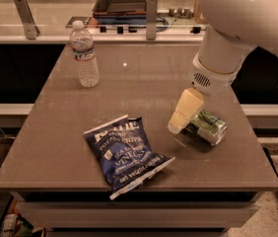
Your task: Place green can upright
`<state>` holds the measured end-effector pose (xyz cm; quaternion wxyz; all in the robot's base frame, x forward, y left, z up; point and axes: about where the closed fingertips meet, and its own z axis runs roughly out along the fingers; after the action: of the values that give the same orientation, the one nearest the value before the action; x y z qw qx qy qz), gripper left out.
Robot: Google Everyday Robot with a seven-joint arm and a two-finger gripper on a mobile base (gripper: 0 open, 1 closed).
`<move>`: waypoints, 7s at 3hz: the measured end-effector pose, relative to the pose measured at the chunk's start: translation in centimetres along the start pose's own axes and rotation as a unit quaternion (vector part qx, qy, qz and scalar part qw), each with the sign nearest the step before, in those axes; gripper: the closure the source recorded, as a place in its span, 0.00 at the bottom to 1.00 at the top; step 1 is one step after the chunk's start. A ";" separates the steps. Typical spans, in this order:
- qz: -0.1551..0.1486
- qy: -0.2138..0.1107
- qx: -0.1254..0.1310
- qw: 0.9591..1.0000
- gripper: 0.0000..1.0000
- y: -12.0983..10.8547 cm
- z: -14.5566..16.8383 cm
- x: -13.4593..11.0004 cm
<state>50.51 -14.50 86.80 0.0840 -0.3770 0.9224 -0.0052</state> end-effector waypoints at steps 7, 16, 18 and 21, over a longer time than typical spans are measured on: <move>-0.018 0.000 0.008 1.000 1.00 -0.2 1.7 1.8; -0.134 -0.535 -0.133 0.823 1.00 -0.1 -13.4 1.3; -0.137 -0.586 -0.166 0.781 1.00 1.5 -12.0 -0.5; -0.078 -0.569 -0.177 0.799 1.00 1.7 -5.7 -2.5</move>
Offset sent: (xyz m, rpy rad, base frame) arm -0.0055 -0.0089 -0.0303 -0.0118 -0.0067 0.0265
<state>50.19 -11.85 92.71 0.5247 -0.3914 0.6610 0.3668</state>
